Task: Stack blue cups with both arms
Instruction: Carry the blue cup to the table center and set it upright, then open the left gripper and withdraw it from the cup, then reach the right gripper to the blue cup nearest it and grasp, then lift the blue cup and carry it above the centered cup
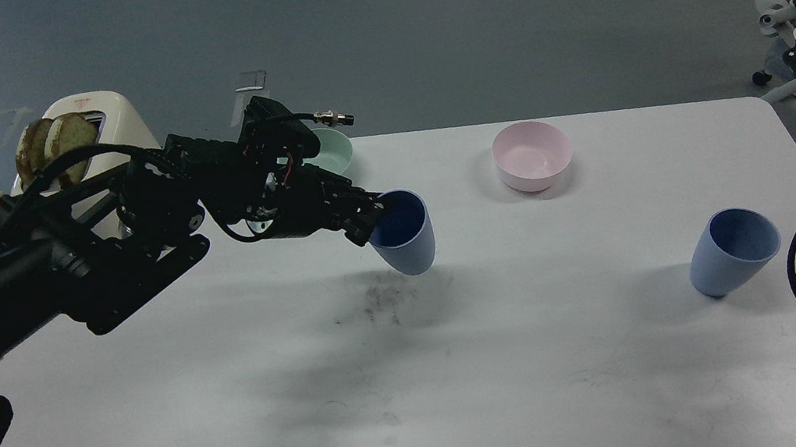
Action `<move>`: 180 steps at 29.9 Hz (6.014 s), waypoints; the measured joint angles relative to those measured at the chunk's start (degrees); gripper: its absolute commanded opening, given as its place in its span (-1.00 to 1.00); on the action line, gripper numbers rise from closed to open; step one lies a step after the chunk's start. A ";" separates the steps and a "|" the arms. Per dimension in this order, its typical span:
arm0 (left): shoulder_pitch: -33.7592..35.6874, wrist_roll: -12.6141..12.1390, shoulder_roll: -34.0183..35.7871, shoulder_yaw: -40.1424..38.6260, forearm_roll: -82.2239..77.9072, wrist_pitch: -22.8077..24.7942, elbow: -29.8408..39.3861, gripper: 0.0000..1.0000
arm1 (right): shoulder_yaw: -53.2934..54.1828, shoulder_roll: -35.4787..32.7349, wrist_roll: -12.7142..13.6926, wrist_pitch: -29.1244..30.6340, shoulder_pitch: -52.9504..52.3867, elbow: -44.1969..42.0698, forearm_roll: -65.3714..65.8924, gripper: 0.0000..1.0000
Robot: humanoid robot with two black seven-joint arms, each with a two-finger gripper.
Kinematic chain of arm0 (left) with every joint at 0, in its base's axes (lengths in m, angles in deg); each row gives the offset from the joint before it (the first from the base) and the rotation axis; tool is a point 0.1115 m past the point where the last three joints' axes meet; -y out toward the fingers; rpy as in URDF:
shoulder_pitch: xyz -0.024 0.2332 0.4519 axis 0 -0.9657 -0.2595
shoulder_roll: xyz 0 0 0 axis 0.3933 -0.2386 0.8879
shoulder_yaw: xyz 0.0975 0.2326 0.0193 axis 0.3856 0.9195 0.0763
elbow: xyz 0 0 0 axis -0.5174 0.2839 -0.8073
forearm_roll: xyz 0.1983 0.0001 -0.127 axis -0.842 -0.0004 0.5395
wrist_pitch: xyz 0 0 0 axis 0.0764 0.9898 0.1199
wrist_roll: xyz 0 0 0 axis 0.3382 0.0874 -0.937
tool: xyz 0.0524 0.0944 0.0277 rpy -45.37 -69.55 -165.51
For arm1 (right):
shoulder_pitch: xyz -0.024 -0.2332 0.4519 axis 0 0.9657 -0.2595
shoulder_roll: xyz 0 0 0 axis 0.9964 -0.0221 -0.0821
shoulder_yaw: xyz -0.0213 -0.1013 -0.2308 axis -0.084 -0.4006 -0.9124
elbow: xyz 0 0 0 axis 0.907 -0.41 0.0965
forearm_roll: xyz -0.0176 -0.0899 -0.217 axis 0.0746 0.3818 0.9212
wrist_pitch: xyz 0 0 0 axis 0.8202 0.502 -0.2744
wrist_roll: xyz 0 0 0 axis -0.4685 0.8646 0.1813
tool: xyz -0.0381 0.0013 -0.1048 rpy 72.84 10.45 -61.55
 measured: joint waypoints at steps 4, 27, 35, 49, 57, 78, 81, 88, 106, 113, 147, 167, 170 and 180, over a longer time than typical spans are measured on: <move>0.00 0.00 -2.69 0.15 -0.66 0.00 -3.44 -1.00 | -0.50 -1.40 0.16 0.00 0.59 0.21 0.04 1.00; 0.39 -0.06 -5.30 4.32 -0.25 0.09 -7.54 -1.00 | -3.23 -4.76 0.19 0.00 2.03 0.39 0.03 1.00; 1.21 -0.16 -5.28 4.27 0.01 0.00 -7.55 0.01 | -3.23 -4.63 0.19 0.00 2.04 0.36 0.02 1.00; 2.49 0.19 -4.78 3.15 1.48 -0.01 -7.36 0.56 | -3.18 -4.74 0.10 0.00 1.79 0.30 0.04 1.00; 4.44 0.08 -1.00 -3.75 21.54 -0.21 -7.36 0.83 | -3.10 -7.29 0.09 0.00 1.16 0.25 2.78 1.00; -8.69 5.25 4.69 -39.62 95.21 -3.12 -17.69 0.95 | -7.71 -28.87 -0.25 0.02 1.07 16.50 34.40 1.00; -10.26 5.26 5.64 -40.54 100.67 -3.03 -19.32 0.95 | -9.78 -30.59 -0.51 0.02 1.35 20.24 43.52 1.00; -14.54 5.03 7.06 -40.80 107.97 -3.41 -19.78 0.95 | -20.12 -35.30 -3.36 0.01 1.69 22.99 60.32 1.00; -15.57 4.45 6.25 -40.79 108.51 -4.96 -20.50 0.95 | -34.29 -35.98 -7.01 -0.01 8.79 18.86 78.55 1.00; -15.42 4.18 6.16 -40.79 108.51 -5.79 -20.28 0.95 | -36.77 -36.27 -7.70 -0.01 10.01 17.26 79.54 0.87; -15.30 4.43 4.33 -40.35 108.12 -7.03 -20.27 0.95 | -38.64 -32.91 -6.24 0.01 9.95 14.82 82.14 -1.00; -14.49 4.06 5.00 -40.17 108.03 -7.50 -17.99 0.95 | -34.44 -27.52 -0.21 -0.02 -17.32 19.95 71.98 -1.00; -14.47 4.00 5.03 -40.07 107.99 -7.45 -17.98 0.95 | -39.09 -22.88 2.13 -0.01 -22.20 21.26 71.93 -1.00; -13.19 0.60 5.43 -39.80 107.64 -6.57 -19.15 0.95 | -60.29 -9.92 5.64 0.02 -31.87 20.45 72.32 -1.00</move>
